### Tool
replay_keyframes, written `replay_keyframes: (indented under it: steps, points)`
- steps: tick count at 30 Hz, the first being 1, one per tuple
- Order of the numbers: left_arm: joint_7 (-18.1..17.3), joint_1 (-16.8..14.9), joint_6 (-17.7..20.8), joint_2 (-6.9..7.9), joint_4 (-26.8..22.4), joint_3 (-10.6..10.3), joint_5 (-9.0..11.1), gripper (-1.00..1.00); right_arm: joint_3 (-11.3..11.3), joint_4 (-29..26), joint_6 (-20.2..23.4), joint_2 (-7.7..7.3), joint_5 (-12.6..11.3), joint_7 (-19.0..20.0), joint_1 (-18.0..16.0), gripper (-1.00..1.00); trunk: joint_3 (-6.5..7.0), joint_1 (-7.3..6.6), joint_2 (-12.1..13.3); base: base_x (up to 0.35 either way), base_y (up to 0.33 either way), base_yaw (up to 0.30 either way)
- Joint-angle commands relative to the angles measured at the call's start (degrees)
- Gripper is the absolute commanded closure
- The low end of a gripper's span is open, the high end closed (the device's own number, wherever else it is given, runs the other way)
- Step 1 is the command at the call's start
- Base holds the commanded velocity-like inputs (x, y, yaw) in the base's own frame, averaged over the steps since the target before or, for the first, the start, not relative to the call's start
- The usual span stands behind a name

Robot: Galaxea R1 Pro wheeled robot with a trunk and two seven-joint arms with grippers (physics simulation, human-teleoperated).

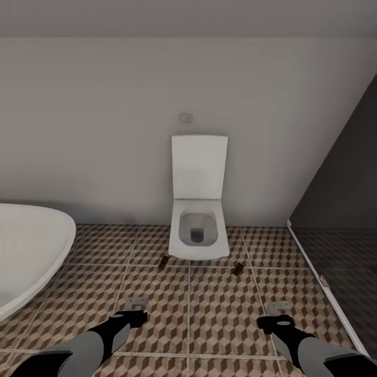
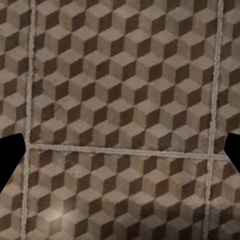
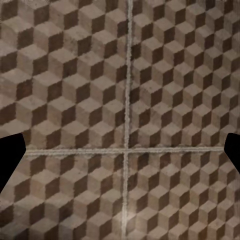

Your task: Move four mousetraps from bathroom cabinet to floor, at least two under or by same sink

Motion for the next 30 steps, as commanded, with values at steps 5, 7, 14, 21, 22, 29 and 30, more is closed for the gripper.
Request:
replay_keyframes:
  steps: [5,7,14,21,22,29,30]
  points:
    - [0.17,-0.02,0.07,-0.02,-0.02,0.29,-0.18,-1.00,0.44,0.15,-0.21,-0.01,-0.35,-0.09,-0.06,-1.00,0.86,-1.11,2.00,0.000,0.000,0.000]
    - [0.17,-0.02,0.07,-0.02,-0.02,0.30,-0.17,-1.00,0.44,0.15,-0.22,-0.02,-0.35,-0.09,-0.06,-1.00,1.22,-1.55,2.80,0.000,0.000,0.000]
    - [0.17,-0.02,0.07,-0.02,-0.02,0.31,-0.16,-1.00,0.44,0.13,-0.28,-0.03,-0.35,-0.09,-0.06,-1.00,2.48,-3.09,5.61,0.000,0.000,0.000]
    - [0.17,-0.02,0.05,-0.02,-0.02,0.31,-0.18,-1.00,0.41,0.10,-0.29,-0.09,-0.35,-0.09,-0.06,-1.00,3.74,-4.62,8.42,0.000,0.000,0.000]
    - [0.17,-0.02,0.04,-0.02,-0.02,0.31,-0.17,-1.00,0.42,0.09,-0.29,-0.10,-0.35,-0.09,-0.06,-1.00,3.92,-4.84,8.82,0.000,0.000,0.000]
    - [0.17,-0.02,0.04,-0.02,-0.02,0.30,-0.17,-1.00,0.44,0.09,-0.29,-0.12,-0.35,-0.09,-0.06,-1.00,5.17,-6.38,11.63,0.000,0.000,0.000]
    - [0.17,-0.02,0.04,-0.02,-0.02,0.31,-0.18,-1.00,0.44,0.09,-0.29,-0.12,-0.35,-0.09,-0.06,-1.00,5.35,-6.60,12.03,0.000,0.000,0.000]
